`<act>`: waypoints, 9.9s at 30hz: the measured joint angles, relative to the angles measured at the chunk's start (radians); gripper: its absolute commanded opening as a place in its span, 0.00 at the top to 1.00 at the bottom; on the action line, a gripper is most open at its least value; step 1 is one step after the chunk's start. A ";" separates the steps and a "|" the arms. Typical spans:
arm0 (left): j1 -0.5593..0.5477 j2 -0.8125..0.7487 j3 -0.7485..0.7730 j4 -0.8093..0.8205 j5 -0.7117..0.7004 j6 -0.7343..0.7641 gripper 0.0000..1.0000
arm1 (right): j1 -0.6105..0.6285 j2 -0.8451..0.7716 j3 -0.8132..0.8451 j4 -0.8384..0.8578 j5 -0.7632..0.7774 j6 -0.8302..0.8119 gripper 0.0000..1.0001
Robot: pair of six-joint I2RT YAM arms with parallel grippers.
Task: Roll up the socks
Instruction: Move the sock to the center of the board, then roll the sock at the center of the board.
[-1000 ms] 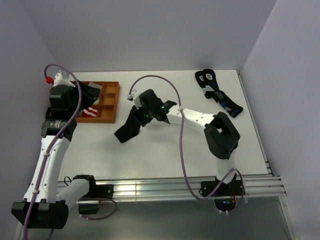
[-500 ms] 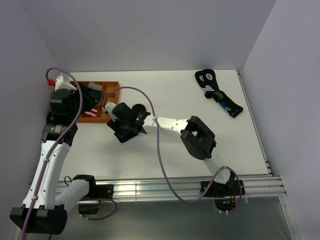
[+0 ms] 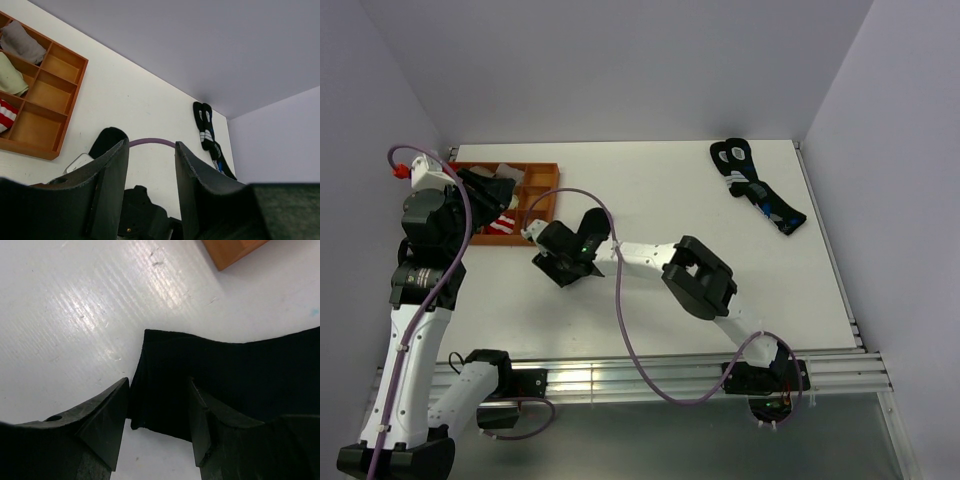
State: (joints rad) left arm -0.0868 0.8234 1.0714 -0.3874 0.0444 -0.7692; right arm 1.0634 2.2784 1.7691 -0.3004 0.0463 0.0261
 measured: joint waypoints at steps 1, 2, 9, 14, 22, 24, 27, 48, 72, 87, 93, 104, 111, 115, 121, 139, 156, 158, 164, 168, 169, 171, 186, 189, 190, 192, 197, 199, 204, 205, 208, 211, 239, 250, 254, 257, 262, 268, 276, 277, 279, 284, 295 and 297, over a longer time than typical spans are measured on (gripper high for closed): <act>0.000 0.000 0.000 0.000 0.000 0.001 0.52 | 0.003 0.004 0.000 -0.002 0.000 0.003 0.44; 0.000 0.000 0.000 0.000 0.000 0.001 0.52 | 0.005 0.008 0.000 -0.006 0.002 0.004 0.44; 0.000 0.000 0.000 -0.001 0.000 0.003 0.52 | 0.016 0.010 0.004 -0.009 0.023 0.007 0.44; 0.000 0.000 0.000 -0.001 0.000 0.009 0.52 | 0.026 0.010 0.006 -0.010 0.041 0.010 0.48; 0.000 0.006 -0.001 0.000 0.003 0.013 0.52 | 0.042 0.014 0.006 -0.009 0.073 0.010 0.56; 0.000 0.006 -0.001 0.000 0.003 0.017 0.52 | 0.045 0.020 0.006 -0.010 0.079 0.010 0.56; 0.000 0.006 -0.001 0.000 0.003 0.022 0.52 | 0.047 0.032 0.016 -0.011 0.087 0.007 0.56; 0.000 -0.004 -0.189 0.025 0.004 0.020 0.57 | -0.063 -0.190 -0.258 -0.184 -0.275 -0.223 0.75; -0.608 -0.079 -0.901 0.752 -0.072 -0.071 0.88 | -0.328 -0.100 -0.310 -0.827 -0.900 -0.732 0.76; -0.793 0.359 -0.929 1.233 -0.002 0.095 0.85 | -0.402 0.034 -0.209 -1.004 -1.017 -0.832 0.75; -0.794 0.506 -0.904 1.345 0.117 0.122 0.70 | -0.407 0.036 -0.209 -1.016 -1.028 -0.858 0.75; -0.796 0.664 -0.845 1.433 0.258 0.149 0.69 | -0.412 0.052 -0.200 -1.027 -1.037 -0.869 0.75; -0.796 0.712 -0.854 1.482 0.271 0.150 0.60 | -0.429 0.051 -0.204 -1.028 -1.040 -0.880 0.75; -0.796 0.748 -0.855 1.496 0.270 0.150 0.56 | -0.431 0.051 -0.206 -1.028 -1.040 -0.881 0.75; -0.796 0.763 -0.855 1.509 0.253 0.156 0.52 | -0.432 0.051 -0.222 -1.028 -1.042 -0.884 0.75; -0.796 0.797 -0.856 1.508 0.250 0.183 0.53 | -0.432 0.051 -0.245 -1.034 -1.042 -0.882 0.76; -0.800 0.839 -0.855 1.504 0.273 0.183 0.54 | -0.434 0.051 -0.243 -1.035 -1.042 -0.880 0.76; -0.801 0.848 -0.853 1.510 0.273 0.183 0.54 | -0.434 0.051 -0.243 -1.035 -1.041 -0.880 0.76; -0.806 0.867 -0.851 1.535 0.273 0.183 0.54 | -0.436 0.051 -0.243 -1.036 -1.039 -0.880 0.76; -0.811 0.877 -0.837 1.531 0.272 0.183 0.58 | -0.436 0.051 -0.243 -1.036 -1.038 -0.880 0.76; -0.813 0.877 -0.834 1.528 0.272 0.183 0.59 | -0.436 0.051 -0.243 -1.036 -1.038 -0.880 0.76; -0.815 0.879 -0.830 1.523 0.272 0.183 0.63 | -0.437 0.051 -0.243 -1.036 -1.038 -0.880 0.76; -0.838 0.870 -0.771 1.403 0.224 0.163 1.00 | -0.442 0.037 -0.254 -1.021 -1.004 -0.832 0.65; -0.851 0.844 -0.743 1.320 0.186 0.139 1.00 | -0.443 -0.008 -0.292 -0.978 -0.980 -0.767 0.60; -0.854 0.834 -0.736 1.291 0.172 0.128 1.00 | -0.445 -0.027 -0.305 -0.955 -0.971 -0.741 0.56; -0.858 0.815 -0.723 1.236 0.144 0.108 1.00 | -0.446 -0.063 -0.327 -0.916 -0.950 -0.694 0.53; -0.861 0.783 -0.661 1.070 0.074 0.045 1.00 | -0.447 -0.152 -0.364 -0.808 -0.872 -0.589 0.47; -0.860 0.768 -0.643 1.012 0.052 0.022 1.00 | -0.449 -0.171 -0.374 -0.776 -0.850 -0.555 0.46; -0.860 0.710 -0.631 0.886 0.009 -0.023 1.00 | -0.467 -0.217 -0.410 -0.708 -0.809 -0.487 0.46; -0.860 0.700 -0.628 0.861 0.003 -0.030 1.00 | -0.473 -0.227 -0.417 -0.696 -0.800 -0.480 0.46; -0.860 0.678 -0.610 0.785 -0.008 -0.042 1.00 | -0.494 -0.255 -0.433 -0.666 -0.772 -0.467 0.46; -0.860 0.668 -0.584 0.716 -0.012 -0.048 1.00 | -0.520 -0.285 -0.448 -0.638 -0.752 -0.465 0.46; -0.858 0.776 -0.319 0.397 0.080 0.009 1.00 | -0.695 -0.789 -0.740 -0.345 -0.686 -0.480 0.54; -0.818 0.859 -0.312 0.483 0.232 -0.003 1.00 | -0.656 -1.029 -0.920 -0.254 -0.660 -0.645 0.52; -0.794 0.881 -0.305 0.495 0.293 -0.011 1.00 | -0.545 -1.116 -1.035 -0.216 -0.610 -0.710 0.52; -0.777 0.896 -0.297 0.495 0.333 -0.014 1.00 | -0.459 -1.165 -1.105 -0.184 -0.570 -0.739 0.50; -0.762 0.930 -0.270 0.488 0.387 -0.016 1.00 | -0.360 -1.198 -1.170 -0.129 -0.514 -0.777 0.50; -0.760 0.967 -0.238 0.479 0.432 -0.019 1.00 | -0.254 -1.187 -1.226 -0.040 -0.428 -0.806 0.51; -0.759 0.981 -0.224 0.474 0.451 -0.021 1.00 | -0.181 -1.113 -1.239 0.041 -0.341 -0.846 0.52; -0.759 0.981 -0.224 0.473 0.451 -0.021 1.00 | -0.179 -1.107 -1.239 0.046 -0.334 -0.851 0.52; -0.759 0.981 -0.224 0.473 0.451 -0.021 1.00 | -0.175 -1.101 -1.239 0.054 -0.321 -0.859 0.52; -0.759 0.981 -0.222 0.470 0.451 -0.021 0.99 | -0.154 -1.101 -1.239 0.063 -0.301 -0.862 0.52; -0.759 0.981 -0.219 0.465 0.451 -0.018 1.00 | -0.027 -1.111 -1.256 0.066 -0.252 -0.854 0.54; -0.759 0.982 -0.218 0.462 0.451 -0.018 1.00 | -0.022 -1.082 -1.259 0.070 -0.239 -0.855 0.55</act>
State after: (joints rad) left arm -0.8455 1.8050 0.8536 0.0750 0.4957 -0.7876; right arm 1.0412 1.1961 0.5102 -0.2306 -0.1928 -0.8288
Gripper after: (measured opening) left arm 0.030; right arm 0.460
